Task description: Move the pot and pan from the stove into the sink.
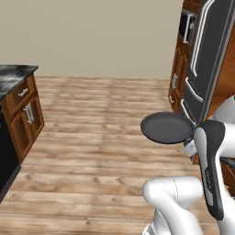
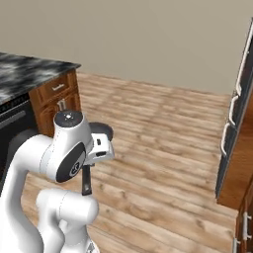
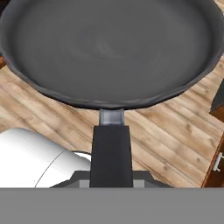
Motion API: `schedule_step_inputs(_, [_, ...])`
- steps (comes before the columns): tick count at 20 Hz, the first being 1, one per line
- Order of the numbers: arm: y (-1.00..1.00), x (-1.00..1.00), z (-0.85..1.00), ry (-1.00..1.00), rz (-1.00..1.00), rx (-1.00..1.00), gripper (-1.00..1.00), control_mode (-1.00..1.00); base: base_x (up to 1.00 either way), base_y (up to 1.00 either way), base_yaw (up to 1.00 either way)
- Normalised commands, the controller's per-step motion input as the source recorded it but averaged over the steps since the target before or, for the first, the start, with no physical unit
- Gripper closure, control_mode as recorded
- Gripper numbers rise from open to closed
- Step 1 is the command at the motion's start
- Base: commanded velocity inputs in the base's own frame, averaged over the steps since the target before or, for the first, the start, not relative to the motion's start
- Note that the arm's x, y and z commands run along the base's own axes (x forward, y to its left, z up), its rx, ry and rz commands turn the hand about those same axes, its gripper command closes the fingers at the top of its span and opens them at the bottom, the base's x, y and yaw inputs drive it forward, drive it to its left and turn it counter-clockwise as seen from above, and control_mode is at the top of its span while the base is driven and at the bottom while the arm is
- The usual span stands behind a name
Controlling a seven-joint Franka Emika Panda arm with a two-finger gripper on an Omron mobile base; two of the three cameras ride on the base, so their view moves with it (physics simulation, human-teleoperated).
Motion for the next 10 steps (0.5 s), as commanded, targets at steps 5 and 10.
schedule_step_inputs(5, [0.0,0.0,0.0,0.0,0.0,0.0,1.0,1.0,-0.05,0.0,0.5])
schedule_step_inputs(10, [0.0,0.0,0.0,0.0,0.0,0.0,1.0,1.0,-0.05,0.0,0.5])
